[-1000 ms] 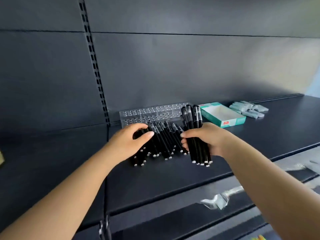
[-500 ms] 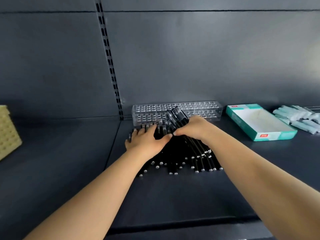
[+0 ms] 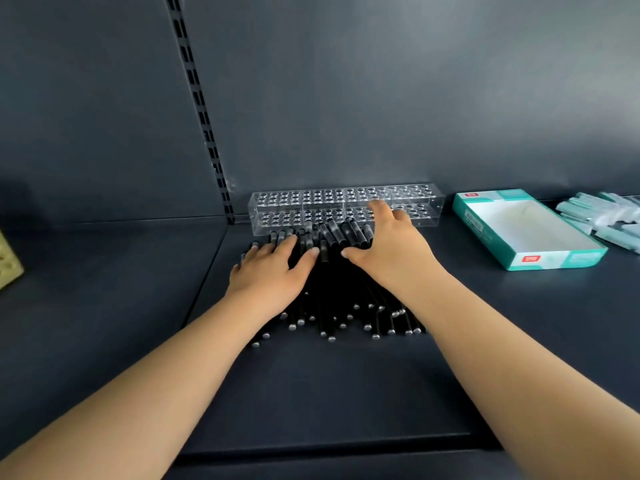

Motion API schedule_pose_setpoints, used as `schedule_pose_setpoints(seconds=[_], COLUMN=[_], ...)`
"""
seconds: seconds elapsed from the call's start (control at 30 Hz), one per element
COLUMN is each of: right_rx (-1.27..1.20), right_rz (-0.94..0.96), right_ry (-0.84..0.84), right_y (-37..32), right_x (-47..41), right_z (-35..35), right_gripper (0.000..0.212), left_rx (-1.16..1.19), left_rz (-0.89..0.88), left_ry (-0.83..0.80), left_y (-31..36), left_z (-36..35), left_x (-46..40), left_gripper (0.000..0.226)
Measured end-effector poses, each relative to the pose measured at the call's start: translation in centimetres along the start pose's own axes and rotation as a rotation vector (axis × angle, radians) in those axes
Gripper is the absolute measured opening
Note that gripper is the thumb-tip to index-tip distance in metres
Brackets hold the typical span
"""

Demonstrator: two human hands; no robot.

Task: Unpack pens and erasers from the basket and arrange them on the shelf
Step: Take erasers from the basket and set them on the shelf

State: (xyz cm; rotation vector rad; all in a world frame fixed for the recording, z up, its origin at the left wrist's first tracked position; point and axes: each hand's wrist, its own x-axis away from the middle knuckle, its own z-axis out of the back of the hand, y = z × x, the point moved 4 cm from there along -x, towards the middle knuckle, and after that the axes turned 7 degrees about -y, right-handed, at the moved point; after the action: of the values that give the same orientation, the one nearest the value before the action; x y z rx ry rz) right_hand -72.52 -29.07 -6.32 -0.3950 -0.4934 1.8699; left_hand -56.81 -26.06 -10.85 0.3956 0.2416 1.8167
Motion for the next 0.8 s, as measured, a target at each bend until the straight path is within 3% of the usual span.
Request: schedule_pose_setpoints(seconds=[0.1, 0.33, 0.67, 0.8], right_rx=[0.083, 0.182, 0.215, 0.118], right_rz=[0.065, 0.106, 0.051, 0.055], right_ry=[-0.064, -0.208, -0.106, -0.153], right_y=[0.3, 2.1, 1.7, 2.1], right_x=[0.5, 2.1, 2.9, 2.3], right_z=[-0.1, -2.2, -3.7, -3.2], right_gripper=[0.056, 0.066, 0.065, 0.059], left_rx=[0.002, -0.041, -0.035, 0.012], left_rz=[-0.019, -0.003, 0.028, 0.034], left_ry=[0.005, -0.037, -0.006, 0.06], left_y=[-0.4, -0.2, 0.1, 0.3], left_z=[0.1, -0.3, -0.2, 0.5], left_x=[0.1, 0.2, 0.3, 0.6], left_gripper=[0.064, 0.065, 0.061, 0.057])
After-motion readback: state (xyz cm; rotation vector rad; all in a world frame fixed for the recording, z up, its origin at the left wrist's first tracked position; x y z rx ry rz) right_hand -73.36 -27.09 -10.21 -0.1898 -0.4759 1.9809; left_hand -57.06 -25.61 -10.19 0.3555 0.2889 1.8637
